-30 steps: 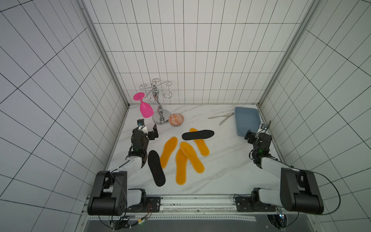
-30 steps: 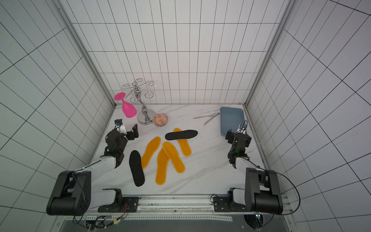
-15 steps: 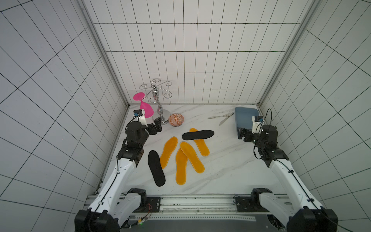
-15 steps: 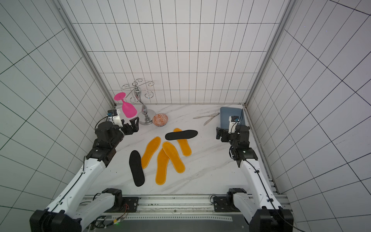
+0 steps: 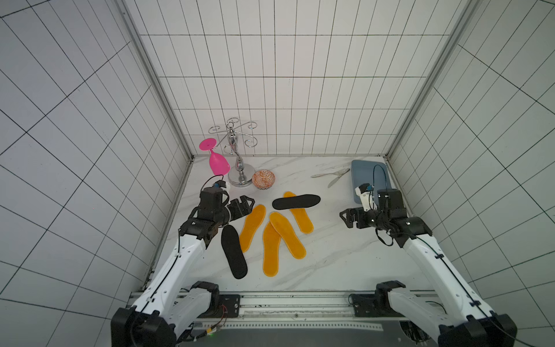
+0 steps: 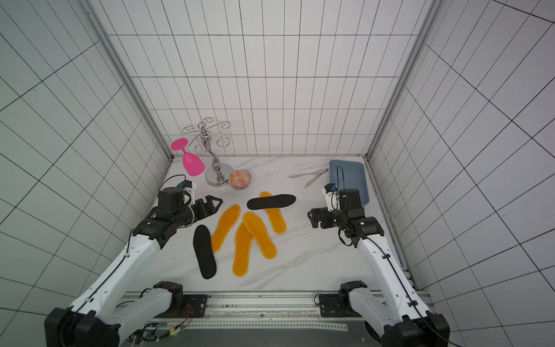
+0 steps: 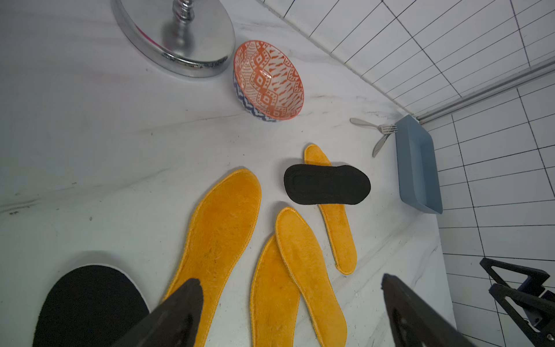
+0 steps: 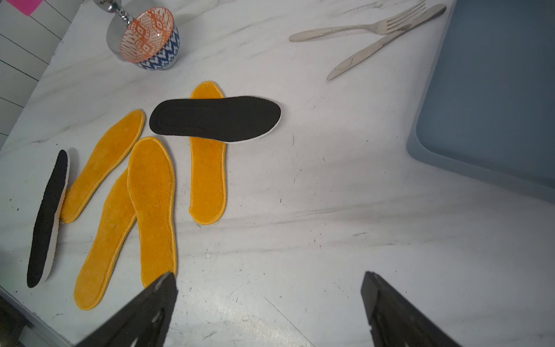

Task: Put the insoles into the storage box
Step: Pick up the insole from the center of the board.

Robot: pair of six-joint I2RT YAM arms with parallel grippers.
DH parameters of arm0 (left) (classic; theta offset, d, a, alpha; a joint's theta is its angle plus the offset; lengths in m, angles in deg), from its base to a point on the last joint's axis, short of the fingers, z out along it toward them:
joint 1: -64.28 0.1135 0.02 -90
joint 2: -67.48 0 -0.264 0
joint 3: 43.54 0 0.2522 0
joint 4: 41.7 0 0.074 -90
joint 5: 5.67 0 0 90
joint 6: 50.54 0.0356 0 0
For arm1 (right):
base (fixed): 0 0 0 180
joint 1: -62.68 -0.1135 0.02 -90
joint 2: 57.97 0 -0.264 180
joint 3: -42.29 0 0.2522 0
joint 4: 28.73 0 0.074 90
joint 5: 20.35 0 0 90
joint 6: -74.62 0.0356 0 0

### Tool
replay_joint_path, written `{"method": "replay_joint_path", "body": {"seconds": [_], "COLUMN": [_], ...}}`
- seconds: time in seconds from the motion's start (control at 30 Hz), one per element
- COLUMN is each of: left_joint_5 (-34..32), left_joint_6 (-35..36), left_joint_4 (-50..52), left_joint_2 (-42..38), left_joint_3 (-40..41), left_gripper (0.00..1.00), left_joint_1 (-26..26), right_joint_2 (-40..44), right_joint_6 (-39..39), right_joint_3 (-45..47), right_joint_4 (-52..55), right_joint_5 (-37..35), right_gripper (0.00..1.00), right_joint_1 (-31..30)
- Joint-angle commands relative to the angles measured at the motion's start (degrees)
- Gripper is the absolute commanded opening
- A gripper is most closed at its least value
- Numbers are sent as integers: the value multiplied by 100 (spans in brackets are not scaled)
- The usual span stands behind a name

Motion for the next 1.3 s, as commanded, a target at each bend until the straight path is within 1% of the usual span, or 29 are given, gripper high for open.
{"method": "replay_joint_path", "body": {"seconds": [0.0, 0.13, 0.4, 0.7, 0.77, 0.87, 0.97, 1.1, 1.17, 1.2, 1.27], "left_joint_5": [259, 152, -117, -481, -668, -1083, -1506, -1822, -2085, -2089, -1856], "left_joint_6": [-226, -356, -244, -141, -158, -348, -550, -654, -796, -917, -1244], "left_joint_4": [110, 310, 644, 1034, 1303, 1893, 2265, 2515, 2551, 2571, 2687], "left_joint_2": [219, 361, 463, 537, 516, 313, -39, -375, -511, -519, -501], "left_joint_3": [237, 371, 239, 117, -22, -217, -149, 84, 119, 141, 189], "left_gripper": [93, 90, 87, 86, 83, 79, 76, 73, 72, 72, 72], "left_joint_1": [-93, -110, -110, -102, -107, -99, -59, 119, 113, 171, 356], "right_joint_2": [-87, -135, -365, -635, -683, -734, -805, -997, -1070, -1096, -1172], "right_joint_6": [311, 552, 747, 831, 820, 820, 829, 786, 763, 751, 715], "right_joint_3": [-121, -57, 49, -53, -96, -162, -211, -278, -333, -354, -421], "right_joint_4": [112, -54, -244, -378, -378, -370, -370, -371, -369, -370, -355], "right_joint_5": [-27, -265, -415, -473, -474, -464, -432, -317, -306, -298, -271], "right_gripper": [99, 99, 99, 99, 99, 99, 99, 99, 99, 99, 99], "right_joint_1": [-283, -619, -1037, -1185, -1198, -1211, -1219, -1237, -1240, -1239, -1250]}}
